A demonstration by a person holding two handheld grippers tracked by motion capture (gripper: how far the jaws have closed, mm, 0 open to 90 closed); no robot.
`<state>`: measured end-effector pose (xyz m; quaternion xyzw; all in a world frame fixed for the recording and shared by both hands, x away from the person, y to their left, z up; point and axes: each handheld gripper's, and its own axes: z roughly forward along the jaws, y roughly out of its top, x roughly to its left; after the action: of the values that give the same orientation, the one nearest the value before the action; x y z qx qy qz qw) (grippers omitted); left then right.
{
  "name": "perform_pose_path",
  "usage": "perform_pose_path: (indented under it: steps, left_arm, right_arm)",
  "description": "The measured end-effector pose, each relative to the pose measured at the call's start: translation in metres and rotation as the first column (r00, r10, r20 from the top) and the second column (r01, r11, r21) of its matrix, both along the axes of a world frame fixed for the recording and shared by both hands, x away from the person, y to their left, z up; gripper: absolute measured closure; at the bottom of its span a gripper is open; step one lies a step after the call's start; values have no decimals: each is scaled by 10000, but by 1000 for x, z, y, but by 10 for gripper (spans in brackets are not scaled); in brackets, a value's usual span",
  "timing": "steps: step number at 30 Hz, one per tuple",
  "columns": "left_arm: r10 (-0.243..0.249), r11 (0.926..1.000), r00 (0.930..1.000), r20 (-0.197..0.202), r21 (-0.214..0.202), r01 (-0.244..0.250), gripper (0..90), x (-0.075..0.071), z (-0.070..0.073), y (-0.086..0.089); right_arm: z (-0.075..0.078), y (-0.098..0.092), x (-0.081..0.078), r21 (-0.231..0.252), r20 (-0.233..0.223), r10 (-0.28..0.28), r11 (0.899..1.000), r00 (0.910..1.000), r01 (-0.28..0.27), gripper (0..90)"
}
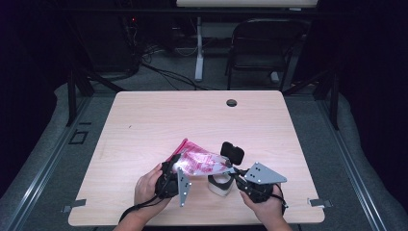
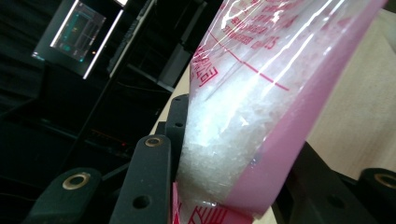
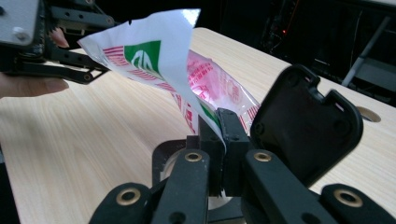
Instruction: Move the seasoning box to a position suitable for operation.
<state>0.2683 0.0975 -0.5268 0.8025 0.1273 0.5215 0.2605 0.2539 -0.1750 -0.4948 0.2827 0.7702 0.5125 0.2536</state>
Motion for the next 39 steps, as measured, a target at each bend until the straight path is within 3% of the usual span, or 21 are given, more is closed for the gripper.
perform_pose_path:
  steps: [11, 18, 23, 25, 39]
  left_arm:
    - [-228, 9981, 9949, -987, -586, 170, 696, 0, 0, 8]
    - [-312, 9970, 9863, -1623, -752, 192, 700, -1, -5, 11]
    - [-308, 9936, 9815, -1891, -1122, 96, 703, -1, -9, 12]
    - [-343, 9911, 9764, -2134, -1332, 57, 703, 0, -11, 13]
    - [-470, 9872, 9677, -2476, -1596, 71, 706, 2, -16, 15]
  right_arm:
    - [4, 6, -4, -24, 135, 219, 9998, 9997, -219, 899]
    - [3, 9, -2, 26, 66, 256, 9997, 9997, -256, 899]
    - [3, 11, -2, -5, 45, 263, 9997, 9996, -263, 899]
    - [3, 12, -2, -12, 61, 274, 9996, 9996, -274, 899]
    - [2, 13, -1, -12, 46, 315, 9995, 9995, -315, 897]
